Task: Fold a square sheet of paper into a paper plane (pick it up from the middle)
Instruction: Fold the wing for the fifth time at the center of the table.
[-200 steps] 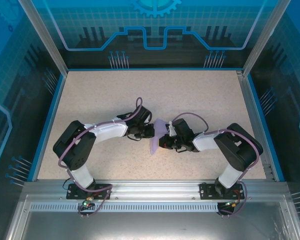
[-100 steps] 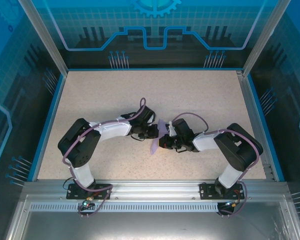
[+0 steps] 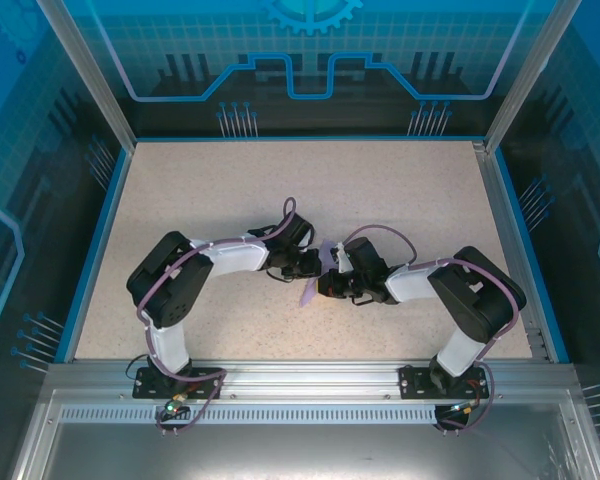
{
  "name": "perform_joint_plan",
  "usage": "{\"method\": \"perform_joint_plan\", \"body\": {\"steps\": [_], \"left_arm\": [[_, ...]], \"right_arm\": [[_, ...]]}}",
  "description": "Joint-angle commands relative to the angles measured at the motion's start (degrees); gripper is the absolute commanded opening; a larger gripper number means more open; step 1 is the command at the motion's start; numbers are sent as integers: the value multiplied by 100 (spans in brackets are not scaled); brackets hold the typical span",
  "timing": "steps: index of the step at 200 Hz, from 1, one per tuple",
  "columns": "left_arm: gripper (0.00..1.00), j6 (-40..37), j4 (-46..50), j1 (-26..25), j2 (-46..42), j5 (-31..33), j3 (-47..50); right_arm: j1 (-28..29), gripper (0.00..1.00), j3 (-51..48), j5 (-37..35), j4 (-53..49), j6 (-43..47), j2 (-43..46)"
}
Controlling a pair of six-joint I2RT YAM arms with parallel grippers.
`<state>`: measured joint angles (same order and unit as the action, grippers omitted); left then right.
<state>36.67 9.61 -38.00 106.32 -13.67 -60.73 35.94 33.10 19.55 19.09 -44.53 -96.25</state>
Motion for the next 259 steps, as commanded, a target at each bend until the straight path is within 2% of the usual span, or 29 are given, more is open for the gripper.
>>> {"method": "perform_joint_plan", "body": {"steps": [1,46,133,178,222,259], "left_arm": [[10,128,-192,-37,142,-158,-161],[10,227,-458,-34,202,-285,-88],[10,-24,-357,-35,236,-330,44],[10,-173,-257,-33,229,-241,57],[10,-184,-292,-35,255,-250,21],[10,-177,-292,-34,275,-279,0]], "right_arm": [[-131,0,-207,-523,-740,223,-64],[-131,0,-250,-565,-714,296,-4],[-145,0,-288,-736,-844,396,372],[-276,0,-314,-737,-995,240,723],[-511,0,-304,-529,-1025,-94,709],[-654,4,-390,-390,-741,-362,701]]}}
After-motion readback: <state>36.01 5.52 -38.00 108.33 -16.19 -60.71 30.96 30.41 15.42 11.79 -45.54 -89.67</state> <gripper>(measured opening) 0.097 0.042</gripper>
